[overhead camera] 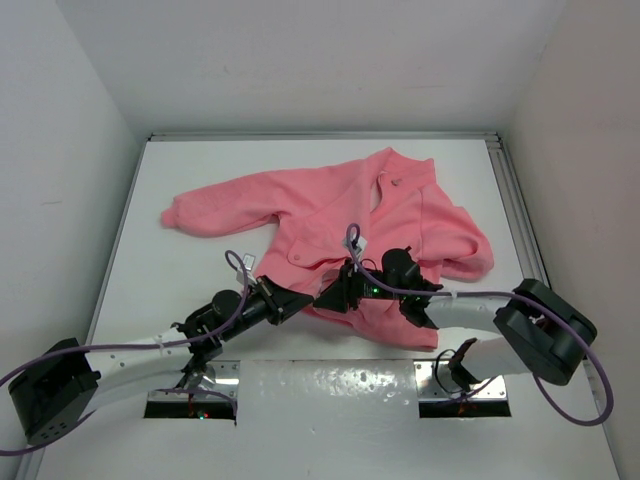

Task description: Zip up the jacket

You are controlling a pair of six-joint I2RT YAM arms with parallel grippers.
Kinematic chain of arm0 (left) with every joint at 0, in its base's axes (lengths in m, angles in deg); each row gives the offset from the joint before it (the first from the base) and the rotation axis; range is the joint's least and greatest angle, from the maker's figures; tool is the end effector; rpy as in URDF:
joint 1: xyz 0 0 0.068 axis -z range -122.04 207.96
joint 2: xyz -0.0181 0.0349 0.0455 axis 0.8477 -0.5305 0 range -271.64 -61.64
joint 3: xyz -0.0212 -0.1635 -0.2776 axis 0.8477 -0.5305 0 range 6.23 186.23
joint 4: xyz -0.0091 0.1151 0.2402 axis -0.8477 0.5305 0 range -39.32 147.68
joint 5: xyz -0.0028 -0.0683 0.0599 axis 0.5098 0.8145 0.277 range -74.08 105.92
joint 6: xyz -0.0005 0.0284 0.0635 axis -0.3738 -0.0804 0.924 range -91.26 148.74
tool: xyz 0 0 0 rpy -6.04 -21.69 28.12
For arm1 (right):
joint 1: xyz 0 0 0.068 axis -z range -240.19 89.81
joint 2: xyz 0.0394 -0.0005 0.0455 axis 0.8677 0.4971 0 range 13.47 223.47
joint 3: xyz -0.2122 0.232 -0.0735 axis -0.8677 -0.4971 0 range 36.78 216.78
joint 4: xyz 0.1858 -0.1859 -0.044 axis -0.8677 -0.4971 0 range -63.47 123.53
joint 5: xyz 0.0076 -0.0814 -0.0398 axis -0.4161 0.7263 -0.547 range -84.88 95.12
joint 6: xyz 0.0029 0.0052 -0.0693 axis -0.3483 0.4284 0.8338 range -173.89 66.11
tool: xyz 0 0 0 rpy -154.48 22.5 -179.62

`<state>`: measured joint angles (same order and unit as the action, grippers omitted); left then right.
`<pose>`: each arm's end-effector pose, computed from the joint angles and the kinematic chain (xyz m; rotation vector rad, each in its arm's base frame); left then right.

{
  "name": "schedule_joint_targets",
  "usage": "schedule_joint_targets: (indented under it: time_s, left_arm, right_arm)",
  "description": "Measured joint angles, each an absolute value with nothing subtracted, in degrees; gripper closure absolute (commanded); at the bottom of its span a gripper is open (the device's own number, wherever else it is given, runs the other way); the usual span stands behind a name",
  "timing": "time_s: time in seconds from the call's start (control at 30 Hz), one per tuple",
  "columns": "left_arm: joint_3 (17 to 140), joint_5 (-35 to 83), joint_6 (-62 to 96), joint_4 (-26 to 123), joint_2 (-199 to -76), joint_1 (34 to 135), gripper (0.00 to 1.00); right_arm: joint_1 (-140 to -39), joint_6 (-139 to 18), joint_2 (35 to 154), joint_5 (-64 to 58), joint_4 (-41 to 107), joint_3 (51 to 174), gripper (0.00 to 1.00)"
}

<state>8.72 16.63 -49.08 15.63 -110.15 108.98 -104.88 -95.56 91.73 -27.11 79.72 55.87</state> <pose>0.0977 -0.1219 0.1864 -0.4712 2.0245 -1.5519 0.1595 0.2004 0.2108 -0.5144 1.9952 1.5162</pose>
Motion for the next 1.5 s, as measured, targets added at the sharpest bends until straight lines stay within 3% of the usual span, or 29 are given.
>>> schedule_joint_targets:
  time_s: [0.13, 0.27, 0.53, 0.77, 1.1, 1.2, 1.5]
  left_arm:
    - [8.72, 16.65, -49.08, 15.41, -110.15, 108.98, 1.00]
    - [8.72, 16.63, -49.06, 15.41, -110.15, 108.98, 1.00]
    - [8.72, 16.69, -49.06, 15.41, -110.11, 108.98, 1.00]
    - [8.72, 16.58, -48.93, 15.98, -108.80, 109.01, 1.00]
    - [8.72, 16.39, -48.47, 16.28, -108.51, 109.01, 1.00]
    - [8.72, 16.34, -48.27, 16.24, -108.54, 109.01, 1.00]
    - [8.72, 16.06, -48.27, 15.98, -108.84, 108.98, 1.00]
  right_arm:
    - [-104.88, -95.85, 91.20, -27.07, 79.72, 55.48, 0.71]
    - [-104.88, -96.11, 90.88, -27.40, 79.74, 55.32, 0.56]
    - [-104.88, -96.22, 91.42, -28.01, 79.81, 55.35, 0.52]
    - [-104.88, -97.40, 93.85, -29.32, 81.23, 55.72, 0.58]
    - [-104.88, -99.43, 94.20, -31.81, 83.44, 55.72, 0.52]
    - [-104.88, -100.31, 95.01, -32.90, 84.92, 55.74, 0.61]
    - [-104.88, -102.49, 95.82, -34.63, 86.43, 55.65, 0.70]
